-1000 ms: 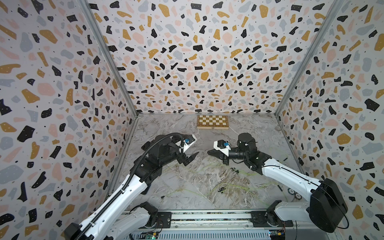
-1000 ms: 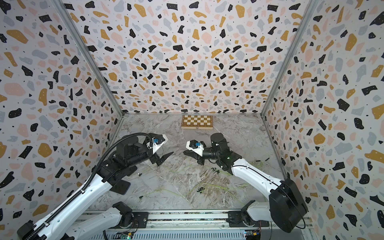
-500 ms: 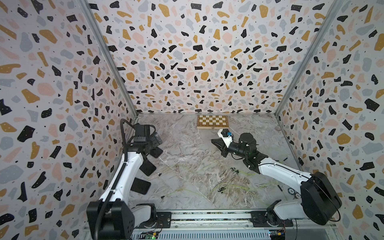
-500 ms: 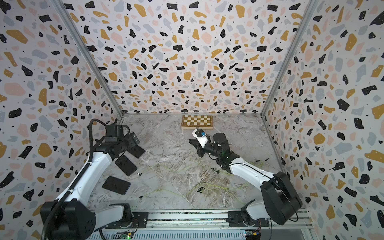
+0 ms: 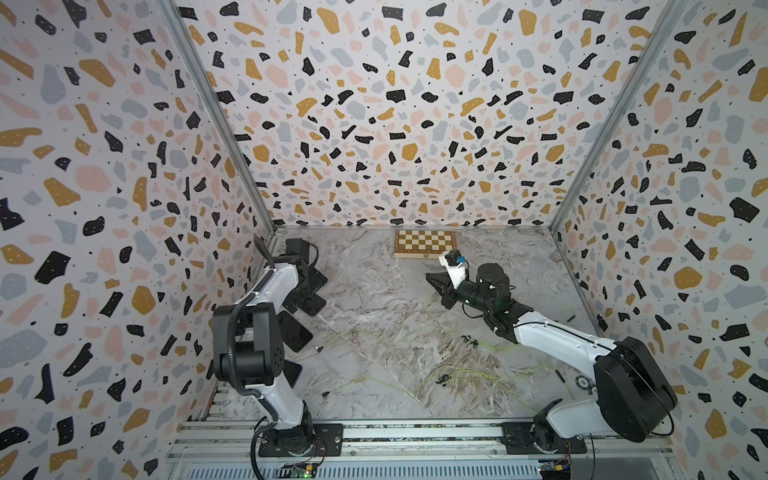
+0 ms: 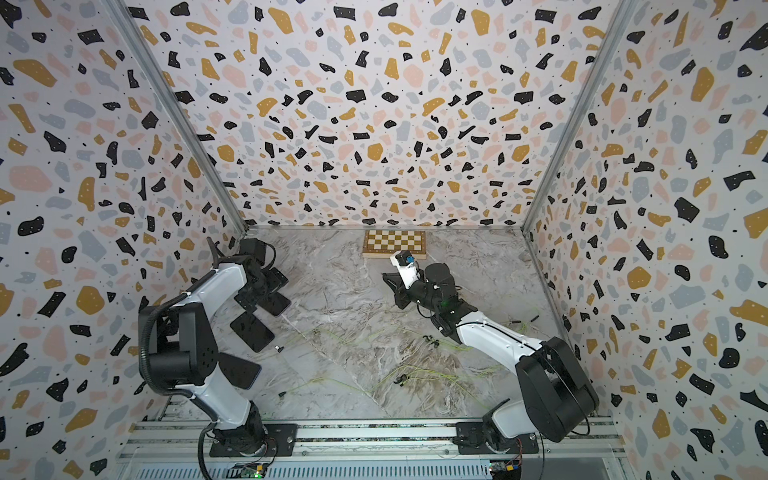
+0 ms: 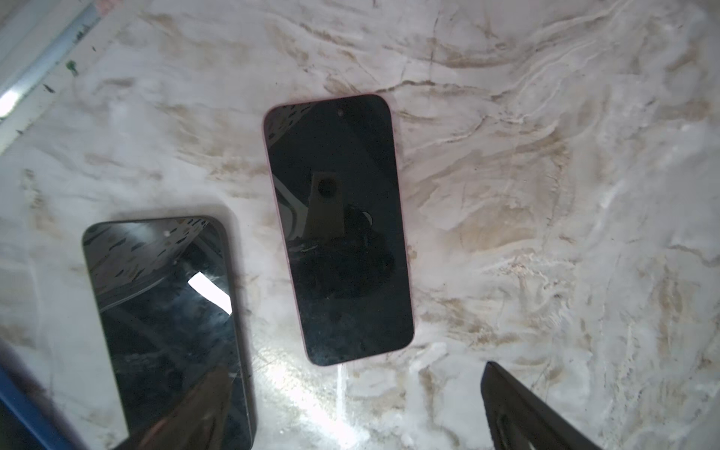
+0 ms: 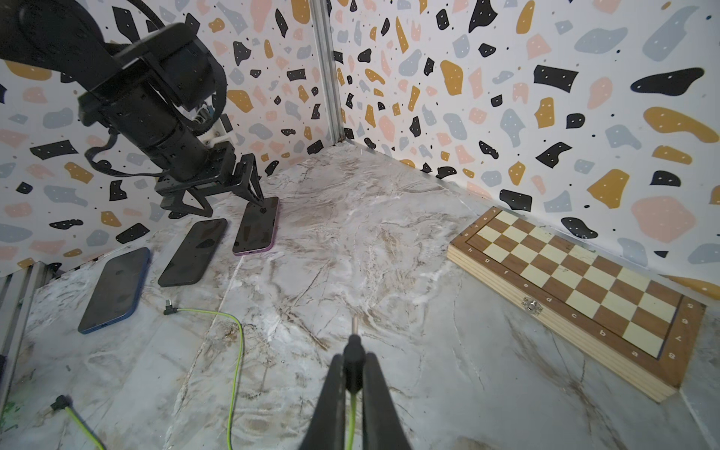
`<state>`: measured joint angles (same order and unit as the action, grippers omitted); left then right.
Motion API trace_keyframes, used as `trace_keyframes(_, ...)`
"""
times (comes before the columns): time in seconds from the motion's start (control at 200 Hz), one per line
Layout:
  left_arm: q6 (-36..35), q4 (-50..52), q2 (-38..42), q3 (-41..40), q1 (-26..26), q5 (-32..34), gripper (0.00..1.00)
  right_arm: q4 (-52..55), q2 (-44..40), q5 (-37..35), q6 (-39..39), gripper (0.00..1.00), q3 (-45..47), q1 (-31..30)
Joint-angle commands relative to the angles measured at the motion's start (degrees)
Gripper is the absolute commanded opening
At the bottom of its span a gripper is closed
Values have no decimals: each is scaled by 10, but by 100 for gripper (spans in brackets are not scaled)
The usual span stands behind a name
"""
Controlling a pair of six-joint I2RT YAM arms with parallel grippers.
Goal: Plug wired earphones into phones
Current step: Pick up the phone at the center of the board.
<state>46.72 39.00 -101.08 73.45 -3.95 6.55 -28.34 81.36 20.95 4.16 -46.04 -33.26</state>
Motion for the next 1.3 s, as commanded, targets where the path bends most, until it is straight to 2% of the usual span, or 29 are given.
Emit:
trace_keyframes(0.0, 24, 28, -24, 25, -5, 1, 99, 8, -7, -9, 8, 0, -10, 1)
trace_keyframes(0.486, 78, 36, -111, 69, -12, 7, 99, 28, -7, -31, 2, 0, -7, 1)
trace_keyframes(0.731, 82, 50, -158, 102, -16, 37, 99, 36, -7, -33, 0, 0, -6, -1)
trace_keyframes(1.051, 86, 51, -199, 111, -18, 15, 100, 43, -5, -41, -2, 0, -5, -1)
trace_keyframes(1.296, 83, 51, -207, 98, -14, 10, 83, 47, -3, -49, -3, 0, -4, -5)
